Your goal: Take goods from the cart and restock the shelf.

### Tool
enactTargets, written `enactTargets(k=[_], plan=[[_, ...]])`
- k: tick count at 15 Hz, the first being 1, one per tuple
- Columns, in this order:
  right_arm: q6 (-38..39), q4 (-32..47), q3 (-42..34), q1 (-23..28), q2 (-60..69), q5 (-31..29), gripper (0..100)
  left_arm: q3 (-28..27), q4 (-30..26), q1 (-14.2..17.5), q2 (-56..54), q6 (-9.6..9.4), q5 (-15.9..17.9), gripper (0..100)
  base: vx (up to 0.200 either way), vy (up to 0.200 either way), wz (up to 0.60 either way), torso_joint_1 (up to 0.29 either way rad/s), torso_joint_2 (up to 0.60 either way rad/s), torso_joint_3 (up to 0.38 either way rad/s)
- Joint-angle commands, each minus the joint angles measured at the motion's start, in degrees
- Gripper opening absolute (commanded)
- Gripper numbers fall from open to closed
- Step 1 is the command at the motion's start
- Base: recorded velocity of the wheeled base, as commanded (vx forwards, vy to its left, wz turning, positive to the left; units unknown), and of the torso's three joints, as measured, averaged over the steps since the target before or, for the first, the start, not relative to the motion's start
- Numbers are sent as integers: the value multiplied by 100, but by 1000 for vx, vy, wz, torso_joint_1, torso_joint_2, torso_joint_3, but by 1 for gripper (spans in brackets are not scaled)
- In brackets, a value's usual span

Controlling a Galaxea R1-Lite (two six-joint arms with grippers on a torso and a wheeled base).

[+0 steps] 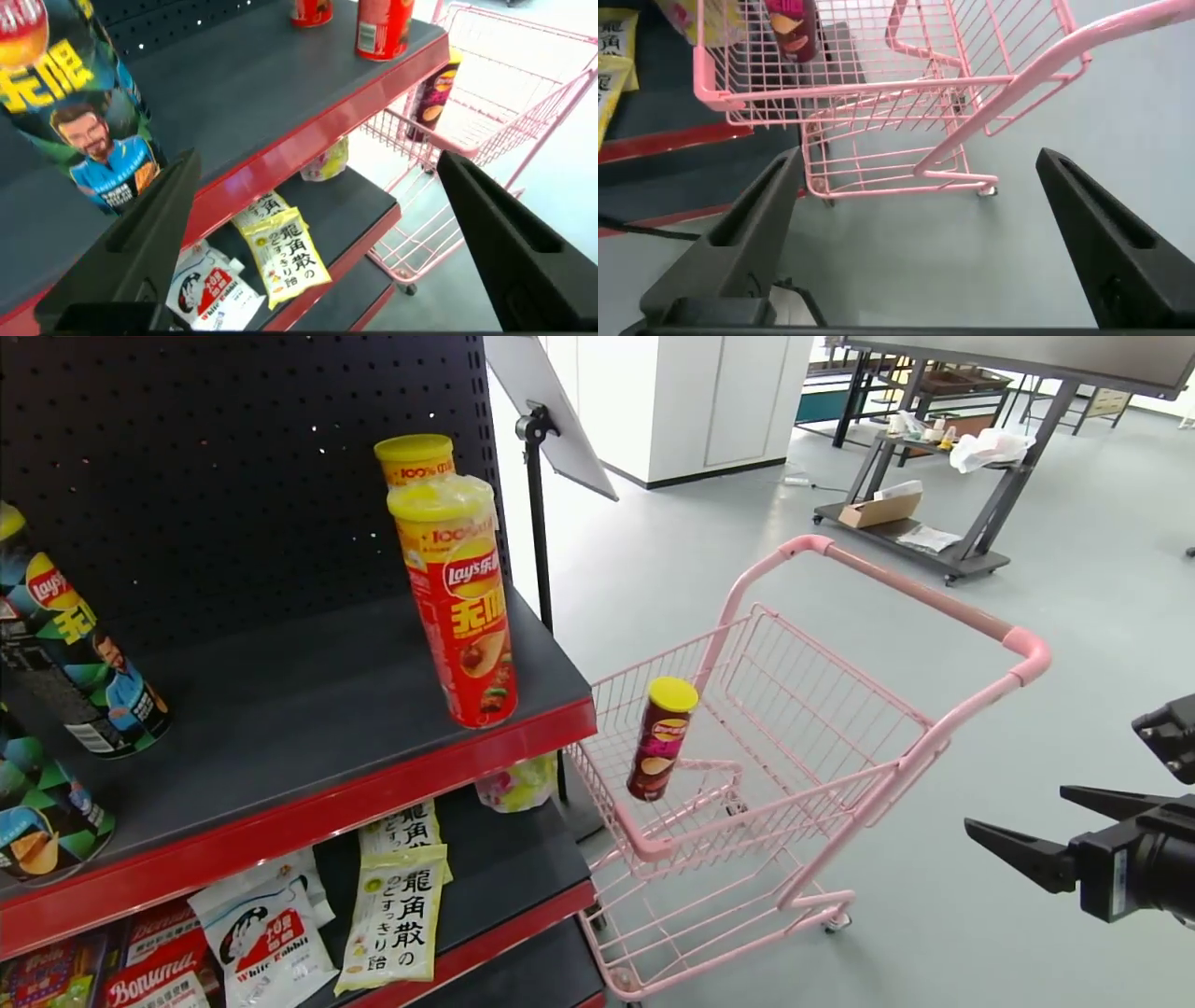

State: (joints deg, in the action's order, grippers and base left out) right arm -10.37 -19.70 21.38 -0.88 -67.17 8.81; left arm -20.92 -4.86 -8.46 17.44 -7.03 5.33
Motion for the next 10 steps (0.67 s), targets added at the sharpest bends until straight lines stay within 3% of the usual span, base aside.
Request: enactTargets(k=[1,5,8,10], plan=[[0,1,-38,0,-156,-2,100,-9,3,2,22,0,3,100,0,0,0,-154,393,222],[-17,-43,41,-35,-314,-2,100,-9,3,11,22,0,3,100,0,0,0,-202,519,320],[0,-148,252,-440,-499,33,100,-9,3,11,13,0,-41,100,0,0,0,-188,522,336],[150,-851,578,-747,-1316,41,100,-17,3,11,31,0,-41,100,0,0,0,-73,217,144]])
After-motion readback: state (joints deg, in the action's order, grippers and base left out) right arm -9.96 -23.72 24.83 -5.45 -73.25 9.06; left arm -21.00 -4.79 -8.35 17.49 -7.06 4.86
